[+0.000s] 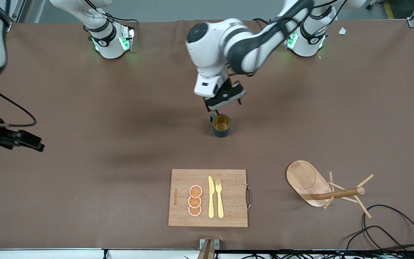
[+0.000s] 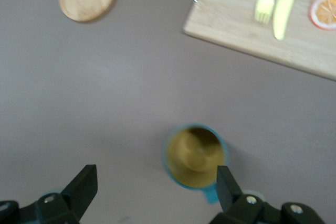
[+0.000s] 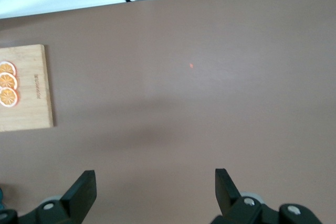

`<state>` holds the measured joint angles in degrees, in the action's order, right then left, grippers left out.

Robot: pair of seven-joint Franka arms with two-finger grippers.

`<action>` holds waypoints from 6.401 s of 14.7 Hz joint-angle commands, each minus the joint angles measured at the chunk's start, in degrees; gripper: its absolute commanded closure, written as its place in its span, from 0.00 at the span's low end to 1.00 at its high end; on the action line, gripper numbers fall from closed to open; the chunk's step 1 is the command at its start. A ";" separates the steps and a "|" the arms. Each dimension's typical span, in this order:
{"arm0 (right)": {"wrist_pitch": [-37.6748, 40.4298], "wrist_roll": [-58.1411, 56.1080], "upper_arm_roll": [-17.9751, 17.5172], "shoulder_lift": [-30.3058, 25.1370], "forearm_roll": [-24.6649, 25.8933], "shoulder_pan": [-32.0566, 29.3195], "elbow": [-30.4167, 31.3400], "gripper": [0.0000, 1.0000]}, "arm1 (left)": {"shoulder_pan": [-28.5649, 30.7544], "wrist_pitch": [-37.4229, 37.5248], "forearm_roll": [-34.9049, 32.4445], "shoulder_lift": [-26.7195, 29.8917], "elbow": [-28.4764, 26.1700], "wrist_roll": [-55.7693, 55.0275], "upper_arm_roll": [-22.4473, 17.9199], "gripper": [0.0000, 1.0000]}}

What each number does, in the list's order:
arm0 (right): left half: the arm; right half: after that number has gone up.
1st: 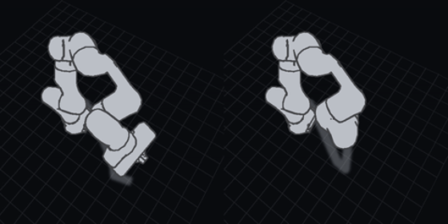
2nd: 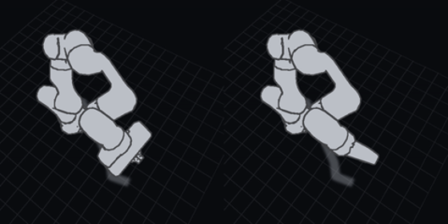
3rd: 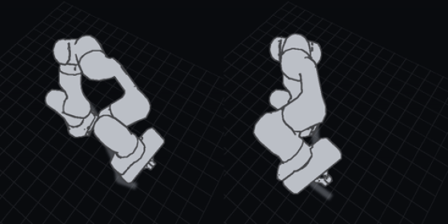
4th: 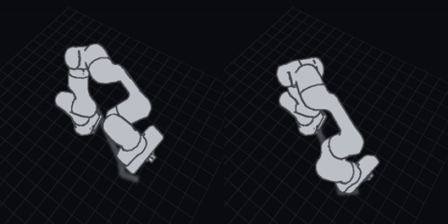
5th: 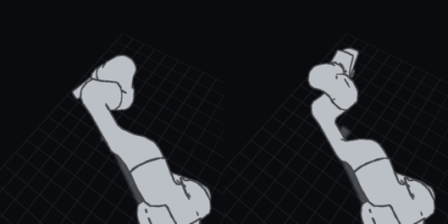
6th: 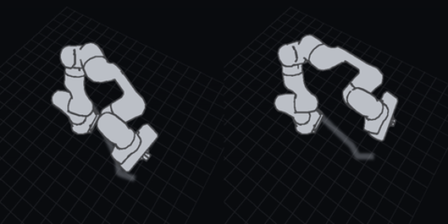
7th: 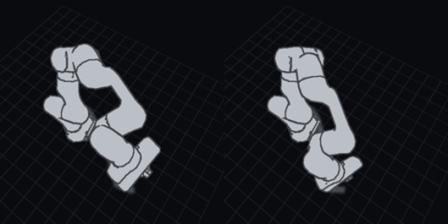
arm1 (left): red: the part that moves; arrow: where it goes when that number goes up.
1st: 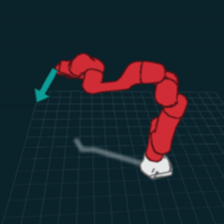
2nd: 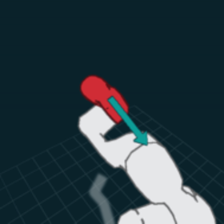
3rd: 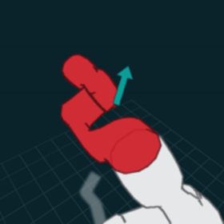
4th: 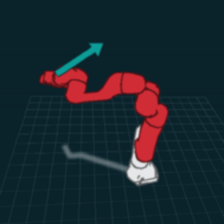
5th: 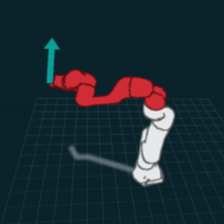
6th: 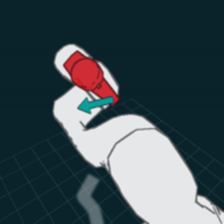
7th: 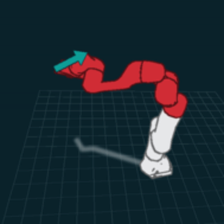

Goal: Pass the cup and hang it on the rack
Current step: 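Lower the left gripper onto the mug handle and close it, then lift the mug by its handle with the left gripper toward the rack, then hook the mug handle onto a rack peg with the left gripper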

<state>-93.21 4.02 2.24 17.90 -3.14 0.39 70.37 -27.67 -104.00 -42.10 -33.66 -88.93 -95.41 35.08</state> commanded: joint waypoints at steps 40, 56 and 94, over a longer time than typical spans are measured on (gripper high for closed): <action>3.91 -2.17 -1.36 -19.66 1.82 -2.41 18.14 0.00 | -23.84 6.09 -31.28 -20.21 4.02 -41.79 -15.22 0.92; 4.62 -2.17 -1.27 -19.75 1.47 -2.59 18.14 0.00 | -8.56 6.09 -0.54 0.78 11.40 -10.08 -14.25 0.99; 4.88 -3.93 -1.18 -19.75 1.47 -2.67 18.14 0.00 | 41.55 -7.62 77.79 1.68 12.90 39.07 -14.78 1.00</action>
<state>-88.73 0.72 1.52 -0.87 -1.61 -1.55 88.10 12.06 -111.55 34.19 -31.81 -75.59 -58.67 19.90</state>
